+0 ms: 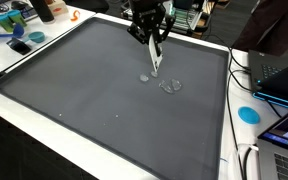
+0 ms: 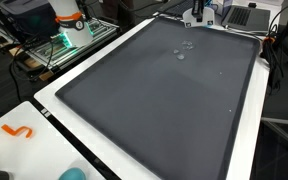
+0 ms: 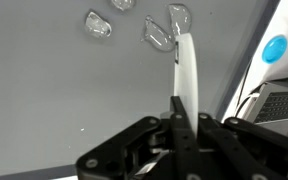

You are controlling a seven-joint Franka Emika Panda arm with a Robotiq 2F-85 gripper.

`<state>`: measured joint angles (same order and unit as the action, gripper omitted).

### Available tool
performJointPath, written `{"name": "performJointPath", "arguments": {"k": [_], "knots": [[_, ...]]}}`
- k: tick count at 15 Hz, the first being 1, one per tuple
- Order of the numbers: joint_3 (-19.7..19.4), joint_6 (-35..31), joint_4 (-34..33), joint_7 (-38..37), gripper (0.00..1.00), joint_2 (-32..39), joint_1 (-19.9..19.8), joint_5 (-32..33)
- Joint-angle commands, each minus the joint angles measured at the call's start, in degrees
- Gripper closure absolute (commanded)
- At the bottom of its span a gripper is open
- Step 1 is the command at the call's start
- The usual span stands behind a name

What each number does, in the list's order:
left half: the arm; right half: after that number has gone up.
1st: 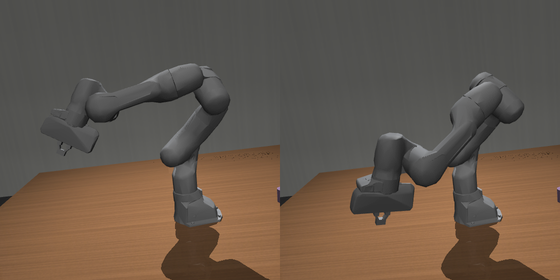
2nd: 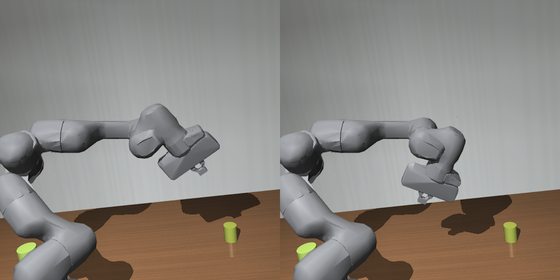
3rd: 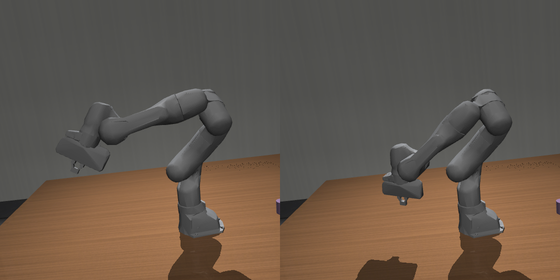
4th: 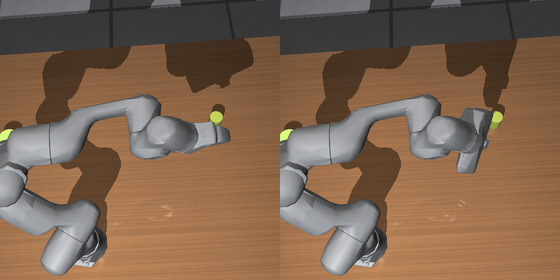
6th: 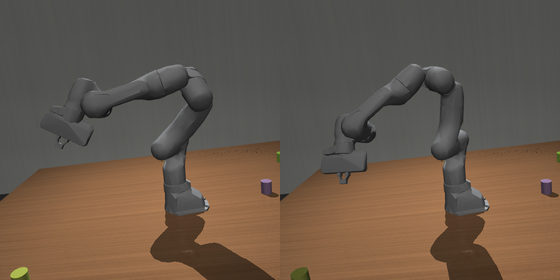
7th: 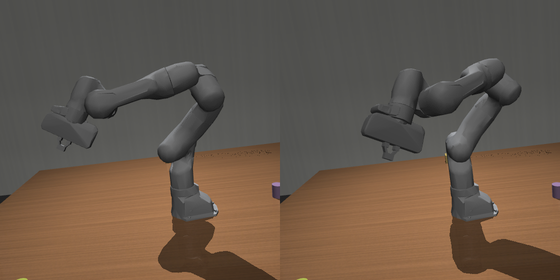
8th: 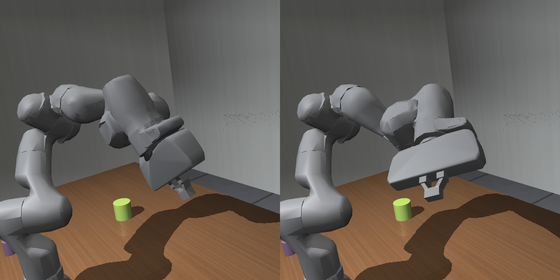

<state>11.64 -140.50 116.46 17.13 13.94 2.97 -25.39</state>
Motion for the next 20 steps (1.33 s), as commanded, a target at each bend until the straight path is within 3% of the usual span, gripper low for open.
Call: {"name": "performJointPath", "arguments": {"k": [1,13,20], "knots": [[0.65,-0.48,4.86,4.91,0.99,-4.33,-0.98,-3.0],[0.13,0.43,10.99,12.62,0.99,-8.73,0.2,-8.15],[-0.09,2.14,11.06,10.37,0.99,-8.98,1.72,-6.24]]}}
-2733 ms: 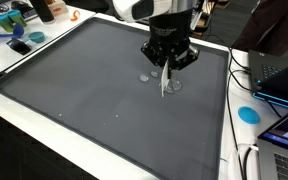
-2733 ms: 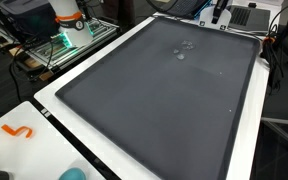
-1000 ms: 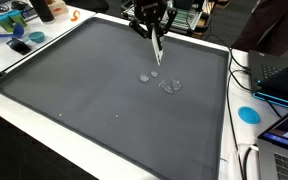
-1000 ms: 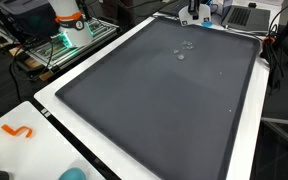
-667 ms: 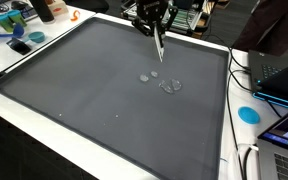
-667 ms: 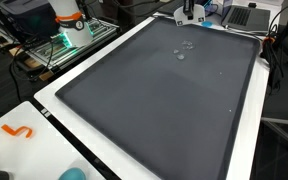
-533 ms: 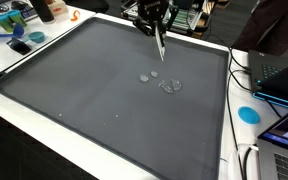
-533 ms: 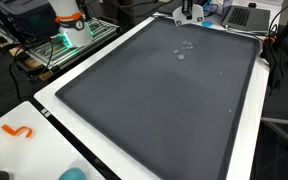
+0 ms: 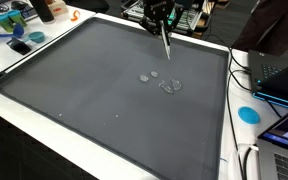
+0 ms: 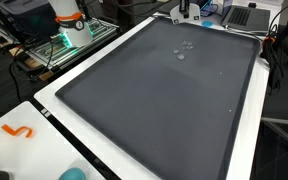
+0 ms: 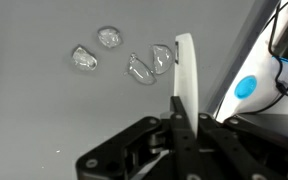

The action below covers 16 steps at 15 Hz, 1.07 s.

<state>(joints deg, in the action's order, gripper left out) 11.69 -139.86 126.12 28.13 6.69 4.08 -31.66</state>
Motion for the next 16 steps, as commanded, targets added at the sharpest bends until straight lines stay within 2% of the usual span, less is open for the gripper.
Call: {"name": "performJointPath", "arguments": {"k": [1,8,16], "knots": [[-0.17,1.81,1.31,-0.99,0.99,-1.73,0.79,0.29],[-0.42,3.75,-0.18,-6.21,0.99,-1.26,2.12,4.2],[-0.43,8.89,-4.87,-17.84,0.99,0.24,4.01,13.81]]}}
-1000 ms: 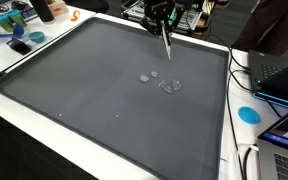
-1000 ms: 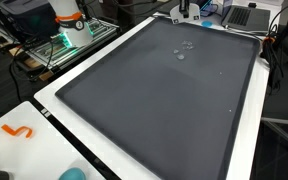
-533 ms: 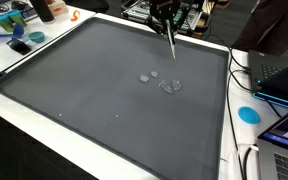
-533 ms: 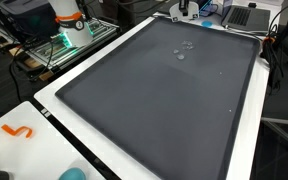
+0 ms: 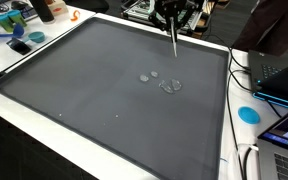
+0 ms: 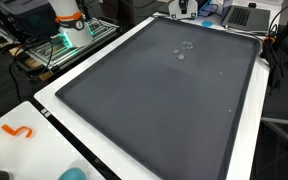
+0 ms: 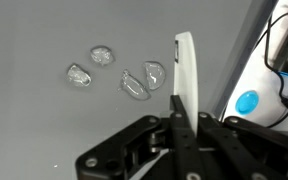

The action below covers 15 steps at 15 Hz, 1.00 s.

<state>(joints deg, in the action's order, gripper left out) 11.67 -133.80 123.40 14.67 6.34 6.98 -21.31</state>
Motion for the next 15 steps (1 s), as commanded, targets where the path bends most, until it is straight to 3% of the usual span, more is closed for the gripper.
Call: {"name": "performJointPath", "arguments": {"k": [1,15], "knots": [[-0.41,3.81,-3.0,-5.88,0.99,0.89,1.37,4.47],[-0.65,16.8,-19.89,-22.94,0.99,8.33,6.16,19.55]]}}
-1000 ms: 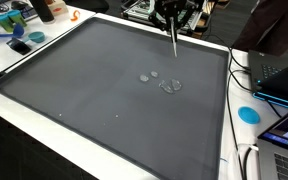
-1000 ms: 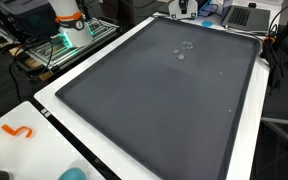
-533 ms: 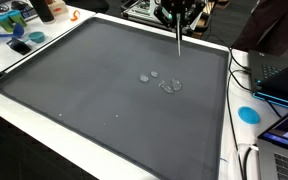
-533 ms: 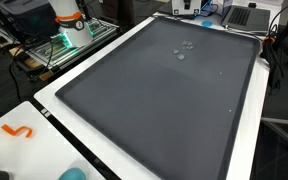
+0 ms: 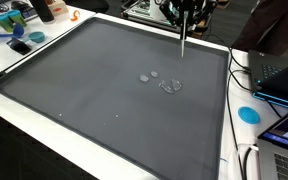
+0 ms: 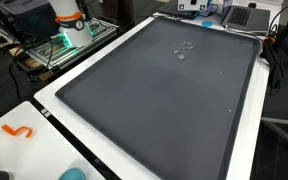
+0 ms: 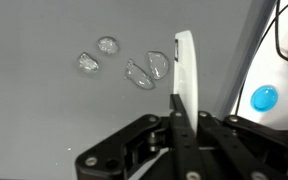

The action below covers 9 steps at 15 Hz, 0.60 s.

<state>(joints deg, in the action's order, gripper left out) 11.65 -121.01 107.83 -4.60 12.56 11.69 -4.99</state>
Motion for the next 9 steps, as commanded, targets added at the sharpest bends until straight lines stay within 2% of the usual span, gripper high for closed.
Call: {"name": "performJointPath", "arguments": {"k": [1,9], "knots": [[-0.61,4.99,-5.45,-4.2,0.99,2.55,1.67,3.58],[-0.74,9.76,-10.91,-7.46,0.99,4.49,3.21,5.98]]}}
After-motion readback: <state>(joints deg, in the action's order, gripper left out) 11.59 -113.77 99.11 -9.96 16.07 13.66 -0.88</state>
